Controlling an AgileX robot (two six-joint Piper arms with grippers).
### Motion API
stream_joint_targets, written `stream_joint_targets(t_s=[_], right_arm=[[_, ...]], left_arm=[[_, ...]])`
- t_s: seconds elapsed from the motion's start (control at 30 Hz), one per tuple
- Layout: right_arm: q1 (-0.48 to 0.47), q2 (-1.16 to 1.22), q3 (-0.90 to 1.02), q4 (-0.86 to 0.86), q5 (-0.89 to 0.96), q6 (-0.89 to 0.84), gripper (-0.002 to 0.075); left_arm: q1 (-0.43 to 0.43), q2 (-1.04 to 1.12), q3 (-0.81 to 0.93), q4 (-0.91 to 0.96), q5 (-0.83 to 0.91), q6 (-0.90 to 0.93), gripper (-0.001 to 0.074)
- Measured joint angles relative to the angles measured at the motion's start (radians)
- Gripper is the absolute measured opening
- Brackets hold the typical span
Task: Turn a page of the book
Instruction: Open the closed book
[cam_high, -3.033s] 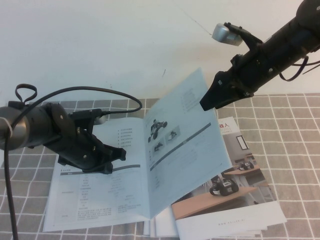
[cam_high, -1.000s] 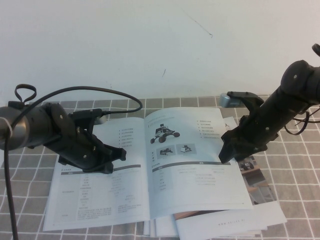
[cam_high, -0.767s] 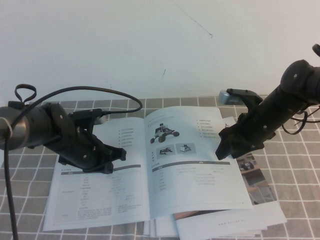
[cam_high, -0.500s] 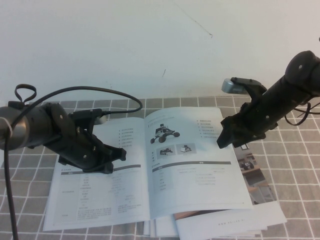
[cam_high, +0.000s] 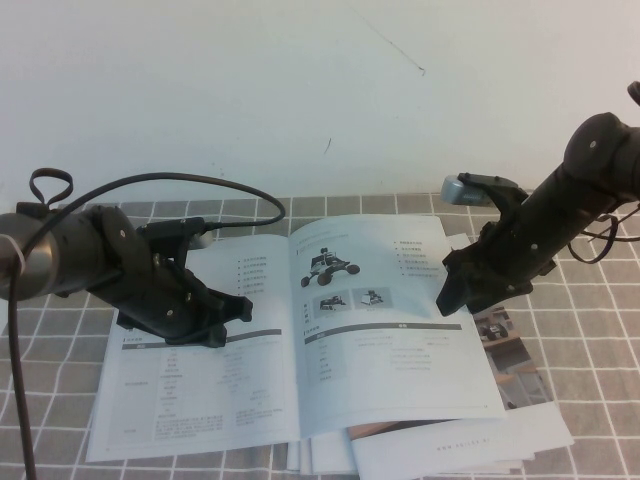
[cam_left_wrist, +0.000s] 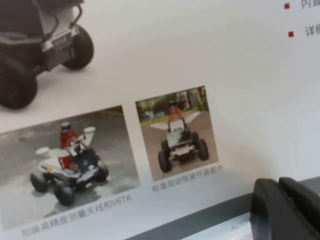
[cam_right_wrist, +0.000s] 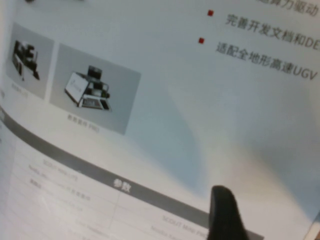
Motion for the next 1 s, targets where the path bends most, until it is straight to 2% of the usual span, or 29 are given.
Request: stream_joint_targets(t_s=[0.3,0.8,1.0], right_arm=[[0.008,0.0,0.002,0.013,0.004,-0.012,0.0393],[0.01,0.0,0.004,0.351,0.054,-0.206,0.0393],[0.01,0.0,0.004,0.542,0.124,-0.314,0.0393]], left_arm=[[0.0,0.0,0.0,0.0,0.0,0.0,-0.0004],[0.0,0.0,0.0,-0.002,0.0,0.0,-0.0004],[0.0,0.0,0.0,-0.002,0.0,0.0,-0.0004]])
